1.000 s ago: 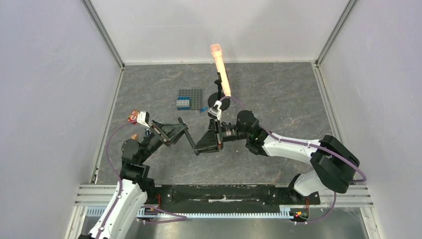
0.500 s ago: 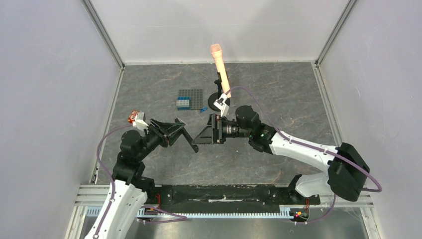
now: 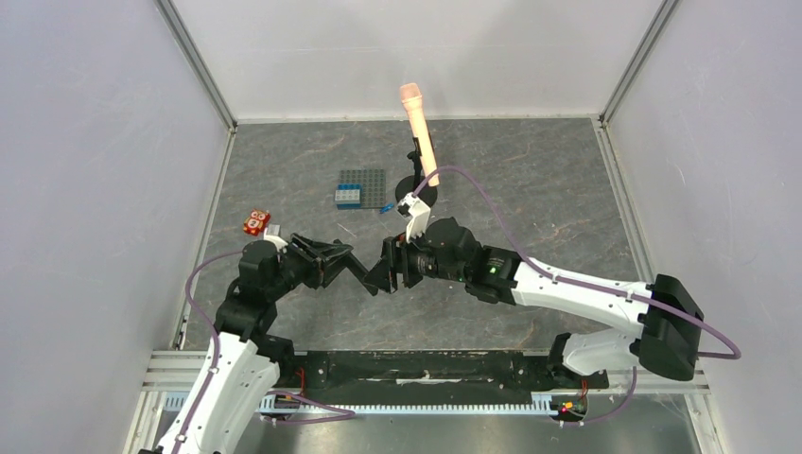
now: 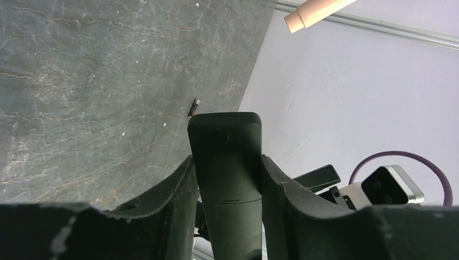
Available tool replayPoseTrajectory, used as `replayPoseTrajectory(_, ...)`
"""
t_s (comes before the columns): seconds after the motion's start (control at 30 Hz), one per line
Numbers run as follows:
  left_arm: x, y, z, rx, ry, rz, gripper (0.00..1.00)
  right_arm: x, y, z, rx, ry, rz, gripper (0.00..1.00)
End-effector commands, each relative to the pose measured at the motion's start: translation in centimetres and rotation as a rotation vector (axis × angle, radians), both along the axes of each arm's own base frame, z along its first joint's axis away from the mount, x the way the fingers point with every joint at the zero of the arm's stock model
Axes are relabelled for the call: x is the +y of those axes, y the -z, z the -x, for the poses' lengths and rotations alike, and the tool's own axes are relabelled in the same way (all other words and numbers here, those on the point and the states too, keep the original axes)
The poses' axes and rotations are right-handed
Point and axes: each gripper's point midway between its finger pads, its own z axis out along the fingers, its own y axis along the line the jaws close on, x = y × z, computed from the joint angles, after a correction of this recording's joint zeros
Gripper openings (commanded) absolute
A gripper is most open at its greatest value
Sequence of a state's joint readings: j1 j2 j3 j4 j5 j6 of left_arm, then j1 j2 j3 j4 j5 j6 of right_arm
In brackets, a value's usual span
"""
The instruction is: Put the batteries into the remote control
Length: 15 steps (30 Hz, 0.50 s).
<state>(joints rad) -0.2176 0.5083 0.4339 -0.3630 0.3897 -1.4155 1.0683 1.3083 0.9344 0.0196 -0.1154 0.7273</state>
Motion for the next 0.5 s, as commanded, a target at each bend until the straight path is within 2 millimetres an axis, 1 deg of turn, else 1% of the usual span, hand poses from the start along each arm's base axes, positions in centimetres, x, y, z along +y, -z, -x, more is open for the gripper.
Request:
replayPoseTrajectory(0.0, 0.2, -0.2, -0.2, 0.033, -0.044, 0.043, 0.02, 0.3, -0.2, -1.0, -0.037, 0.054, 0.067, 0.64)
replayPoseTrajectory(0.2, 0.5, 0.4, -0.1, 0.053, -0.065, 0.034, 0.02, 1.3, 1.1, 0.2, 0.004, 0.042, 0.088, 0.51)
replayPoseTrajectory(0.3, 0.5, 0.6, -0.1, 0.059, -0.067, 0.032, 0.02, 1.6, 1.5, 0.3, 0.011, 0.059, 0.096, 0.41)
replayPoseTrajectory(0.37, 0.5, 0.7, -0.1, 0.060, -0.064, 0.030, 0.02, 1.7, 1.6, 0.3, 0.018, 0.066, 0.096, 0.31)
replayPoseTrajectory(0.4, 0.5, 0.7, -0.1, 0.060, -0.062, 0.029, 0.02, 1.7, 1.6, 0.3, 0.021, 0.069, 0.094, 0.23)
replayPoseTrajectory(0.43, 0.5, 0.6, -0.1, 0.056, -0.058, 0.027, 0.02, 1.7, 1.7, 0.3, 0.024, 0.070, 0.095, 0.08)
replayPoseTrajectory(0.47, 0.3, 0.3, -0.2, 0.033, -0.044, 0.028, 0.06, 1.8, 1.6, 0.3, 0.028, 0.070, 0.096, 0.00)
